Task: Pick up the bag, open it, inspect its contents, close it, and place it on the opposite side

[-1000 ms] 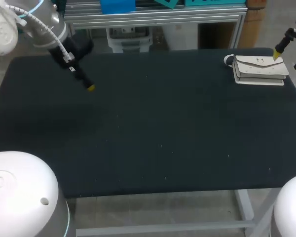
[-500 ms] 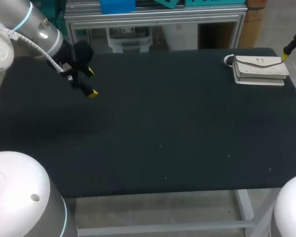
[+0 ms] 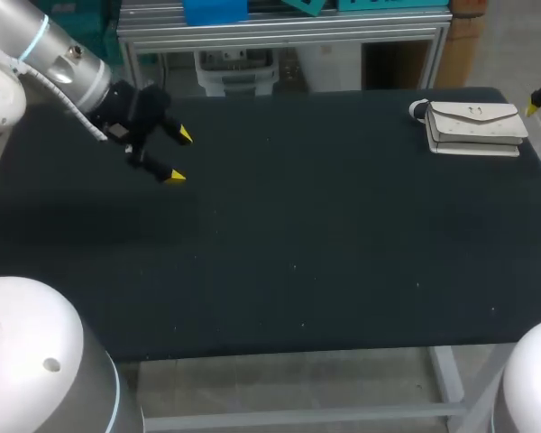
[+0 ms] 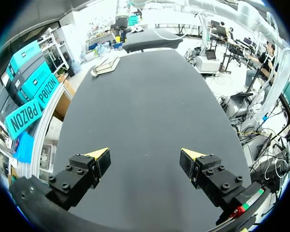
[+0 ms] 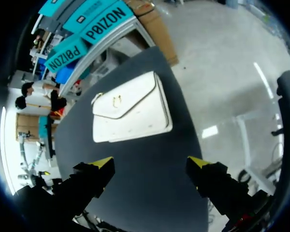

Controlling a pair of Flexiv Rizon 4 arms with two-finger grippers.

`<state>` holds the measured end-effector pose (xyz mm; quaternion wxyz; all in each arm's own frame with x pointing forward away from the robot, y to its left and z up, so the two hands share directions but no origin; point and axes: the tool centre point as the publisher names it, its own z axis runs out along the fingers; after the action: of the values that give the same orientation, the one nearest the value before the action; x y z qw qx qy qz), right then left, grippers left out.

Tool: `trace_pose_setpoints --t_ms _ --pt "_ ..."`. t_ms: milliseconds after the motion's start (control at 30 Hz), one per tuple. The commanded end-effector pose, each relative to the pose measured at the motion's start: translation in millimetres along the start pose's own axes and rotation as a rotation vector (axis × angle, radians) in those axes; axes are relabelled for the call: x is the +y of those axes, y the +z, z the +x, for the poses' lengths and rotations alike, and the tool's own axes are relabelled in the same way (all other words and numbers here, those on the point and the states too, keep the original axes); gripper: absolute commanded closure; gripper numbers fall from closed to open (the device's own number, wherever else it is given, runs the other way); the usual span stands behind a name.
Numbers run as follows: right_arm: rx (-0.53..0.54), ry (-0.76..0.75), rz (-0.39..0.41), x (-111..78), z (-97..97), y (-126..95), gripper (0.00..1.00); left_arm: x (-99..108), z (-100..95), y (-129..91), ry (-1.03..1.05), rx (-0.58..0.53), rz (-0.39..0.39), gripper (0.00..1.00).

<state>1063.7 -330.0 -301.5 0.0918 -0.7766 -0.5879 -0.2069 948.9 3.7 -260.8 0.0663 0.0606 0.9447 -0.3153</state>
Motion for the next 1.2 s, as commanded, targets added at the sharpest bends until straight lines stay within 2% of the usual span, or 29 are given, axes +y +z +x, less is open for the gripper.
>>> trace_pose_setpoints --t_ms 33,267,467,767,900,1000,1033,1100,1133,1167,1200 --pt "0.020 0.000 -0.025 5.0 -12.4 10.7 0.00 2.7 -6.8 3.2 0.011 0.026 0.028 0.00" --pt "0.059 0.005 -0.024 22.4 -24.3 28.9 0.00 2.1 -8.4 12.3 0.084 0.065 0.037 0.00" --pt "0.079 0.006 -0.026 34.6 -29.5 38.6 0.00 1.1 -8.0 30.4 0.114 0.054 -0.009 0.00" --pt "0.097 -0.004 -0.034 50.6 -32.0 48.5 0.00 7.4 -16.4 47.8 0.029 0.068 -0.012 0.00" --pt "0.113 0.001 -0.032 57.4 -33.0 57.2 0.00 7.4 -16.4 47.8 0.029 0.068 -0.012 0.00" --pt "0.130 0.007 -0.035 63.2 -29.4 63.8 0.07 7.4 -16.4 47.8 0.029 0.068 -0.012 0.00" --pt "0.133 0.007 -0.035 66.6 -27.2 67.0 0.15 7.4 -16.4 47.8 0.029 0.068 -0.012 0.00" --pt "0.146 0.007 -0.034 71.9 -23.5 71.5 0.22 7.4 -16.4 47.8 0.029 0.068 -0.012 0.00" --pt "0.146 0.007 -0.034 72.6 -22.9 72.1 0.22 7.4 -16.4 47.8 0.029 0.068 -0.012 0.00" --pt "0.149 0.008 -0.035 75.9 -20.6 74.4 0.28 7.4 -16.4 47.8 0.029 0.068 -0.012 0.00" --pt "0.152 0.007 -0.035 78.8 -18.3 76.4 0.39 7.4 -16.4 47.8 0.029 0.068 -0.012 0.00"
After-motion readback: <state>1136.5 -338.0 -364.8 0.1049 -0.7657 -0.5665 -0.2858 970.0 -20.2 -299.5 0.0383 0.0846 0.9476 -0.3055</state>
